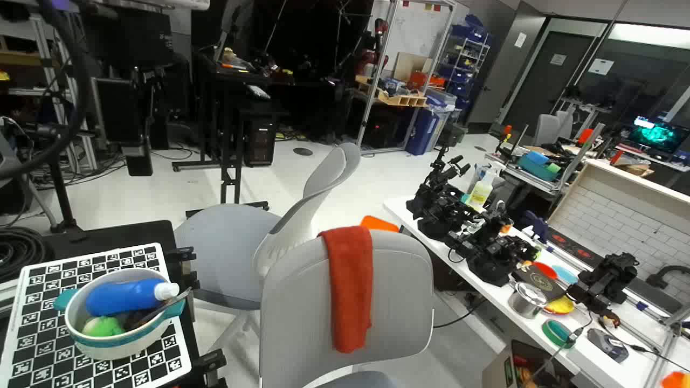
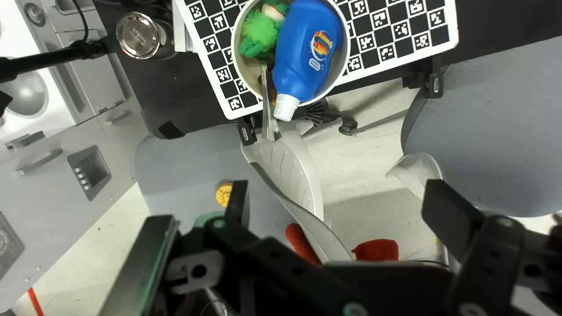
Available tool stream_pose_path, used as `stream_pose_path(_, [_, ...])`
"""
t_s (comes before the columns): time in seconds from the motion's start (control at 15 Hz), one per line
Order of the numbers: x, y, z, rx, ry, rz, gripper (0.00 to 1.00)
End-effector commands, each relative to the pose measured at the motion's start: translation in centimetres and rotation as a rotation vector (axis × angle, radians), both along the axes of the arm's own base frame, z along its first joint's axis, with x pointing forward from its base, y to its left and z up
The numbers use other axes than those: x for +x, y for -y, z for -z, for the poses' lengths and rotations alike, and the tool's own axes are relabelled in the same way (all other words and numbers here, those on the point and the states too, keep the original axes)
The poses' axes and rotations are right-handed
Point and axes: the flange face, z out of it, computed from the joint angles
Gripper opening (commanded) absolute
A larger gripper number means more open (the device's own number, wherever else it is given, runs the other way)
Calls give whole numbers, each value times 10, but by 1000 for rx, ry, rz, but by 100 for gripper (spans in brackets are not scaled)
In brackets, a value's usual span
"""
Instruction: Move the orange towel to the chair on the left then back to the right
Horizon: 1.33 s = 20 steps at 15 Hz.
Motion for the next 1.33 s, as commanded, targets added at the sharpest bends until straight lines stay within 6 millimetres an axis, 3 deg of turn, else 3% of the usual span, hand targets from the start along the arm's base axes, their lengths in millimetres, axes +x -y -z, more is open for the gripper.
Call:
stream_pose_path(0.0, [0,0,-1,0,-1,0,100])
stream_pose_path(1.07, [0,0,-1,0,-1,0,100])
stream_pose_path(1.27, [32,5,-6,-24,49,61,100])
